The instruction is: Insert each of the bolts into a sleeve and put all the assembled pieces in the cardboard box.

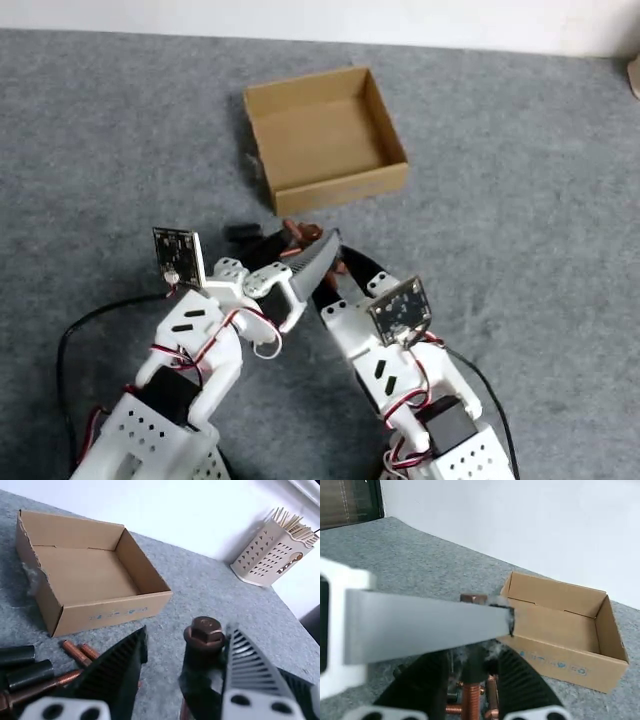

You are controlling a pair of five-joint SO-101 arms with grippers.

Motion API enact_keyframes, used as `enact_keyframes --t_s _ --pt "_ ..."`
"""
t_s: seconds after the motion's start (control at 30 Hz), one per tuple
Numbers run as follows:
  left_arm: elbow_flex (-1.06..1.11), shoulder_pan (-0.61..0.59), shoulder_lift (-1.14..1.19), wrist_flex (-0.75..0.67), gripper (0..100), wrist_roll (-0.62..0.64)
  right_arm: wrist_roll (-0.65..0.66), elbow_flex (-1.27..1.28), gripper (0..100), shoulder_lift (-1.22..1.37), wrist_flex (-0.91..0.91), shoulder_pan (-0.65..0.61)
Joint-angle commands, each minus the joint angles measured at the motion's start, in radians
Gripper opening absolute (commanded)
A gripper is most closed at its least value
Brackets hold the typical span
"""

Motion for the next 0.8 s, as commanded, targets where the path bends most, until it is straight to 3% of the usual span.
enact_keyframes --t_s 0.0,0.2,0.4,0.5,0.63,0.77 --pt "-0.025 0.039 -0.012 0.002 24 0.005 -0.009 -0.021 0.4 -0.016 -0.038 0.013" --pt "-0.031 0.133 -0.013 0.005 24 0.005 -0.009 -0.019 0.4 -0.016 -0.038 0.013" --pt "-0.087 0.136 -0.013 0.006 24 0.002 -0.009 -0.021 0.4 -0.016 -0.038 0.018" --pt "-0.093 0.09 -0.013 0.006 24 0.002 -0.009 -0.021 0.4 -0.016 -0.038 0.019" --pt "-0.151 -0.058 -0.013 0.008 24 0.008 -0.009 -0.018 0.4 -0.016 -0.038 0.035" --pt "-0.199 -0.113 -0.013 0.121 24 0.008 -0.009 0.019 0.4 -0.016 -0.062 0.031"
